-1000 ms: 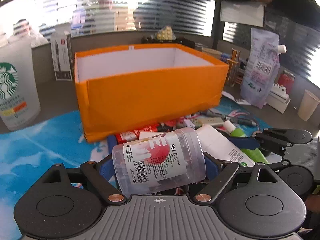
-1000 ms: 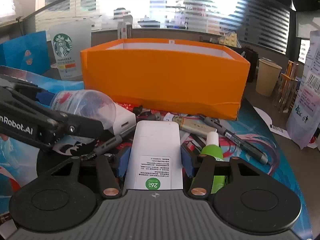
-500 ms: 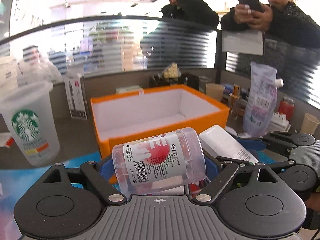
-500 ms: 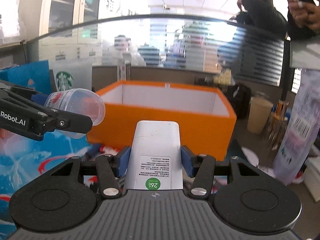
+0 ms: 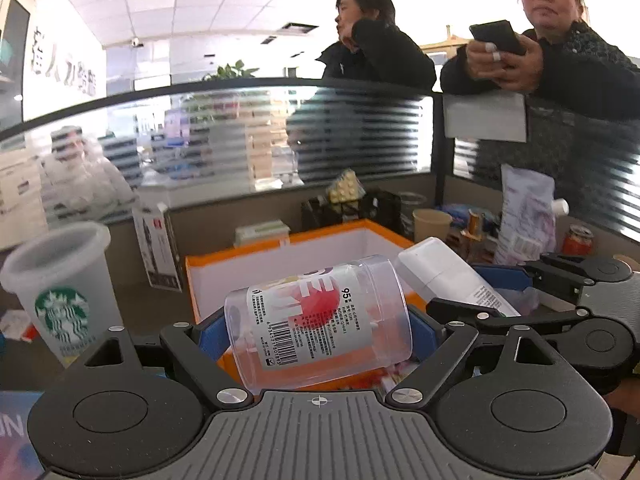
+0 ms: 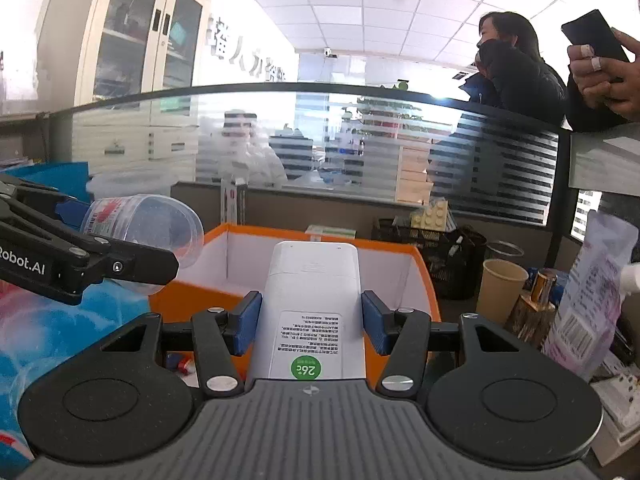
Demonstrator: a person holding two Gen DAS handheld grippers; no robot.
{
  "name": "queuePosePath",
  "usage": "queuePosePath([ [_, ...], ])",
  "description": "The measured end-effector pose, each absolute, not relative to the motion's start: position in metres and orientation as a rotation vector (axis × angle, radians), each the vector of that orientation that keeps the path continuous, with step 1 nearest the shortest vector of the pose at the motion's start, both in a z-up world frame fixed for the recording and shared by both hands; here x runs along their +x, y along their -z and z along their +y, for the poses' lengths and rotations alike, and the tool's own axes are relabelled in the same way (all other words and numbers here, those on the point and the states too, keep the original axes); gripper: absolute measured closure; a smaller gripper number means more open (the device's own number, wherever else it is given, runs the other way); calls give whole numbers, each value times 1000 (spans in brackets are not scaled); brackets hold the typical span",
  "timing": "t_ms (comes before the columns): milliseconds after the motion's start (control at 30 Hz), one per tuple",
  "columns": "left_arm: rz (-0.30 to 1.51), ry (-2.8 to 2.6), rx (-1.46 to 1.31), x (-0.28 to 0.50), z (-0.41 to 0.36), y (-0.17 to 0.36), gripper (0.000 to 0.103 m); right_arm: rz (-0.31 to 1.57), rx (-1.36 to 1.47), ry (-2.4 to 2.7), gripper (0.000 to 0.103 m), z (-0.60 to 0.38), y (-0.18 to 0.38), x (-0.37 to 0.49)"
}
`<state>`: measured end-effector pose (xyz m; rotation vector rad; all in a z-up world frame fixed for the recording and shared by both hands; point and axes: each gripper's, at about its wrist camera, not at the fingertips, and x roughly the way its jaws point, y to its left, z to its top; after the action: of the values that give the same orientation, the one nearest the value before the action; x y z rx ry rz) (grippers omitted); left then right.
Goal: Organize rigid objects
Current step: 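Lift and carry the jar with the left tool while the right carries the white tube to the box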
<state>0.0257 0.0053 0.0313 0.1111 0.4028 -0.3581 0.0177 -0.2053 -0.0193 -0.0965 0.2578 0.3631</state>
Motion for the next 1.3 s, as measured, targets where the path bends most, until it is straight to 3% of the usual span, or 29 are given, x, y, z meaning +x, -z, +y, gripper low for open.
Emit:
queuePosePath([
  [567,361,273,154,104,-13,-72,15,224,-82,-398,52,-209,-24,103],
  [1300,733,128,167,211,-24,31,15,644,-199,-403,52,-184,42,218],
])
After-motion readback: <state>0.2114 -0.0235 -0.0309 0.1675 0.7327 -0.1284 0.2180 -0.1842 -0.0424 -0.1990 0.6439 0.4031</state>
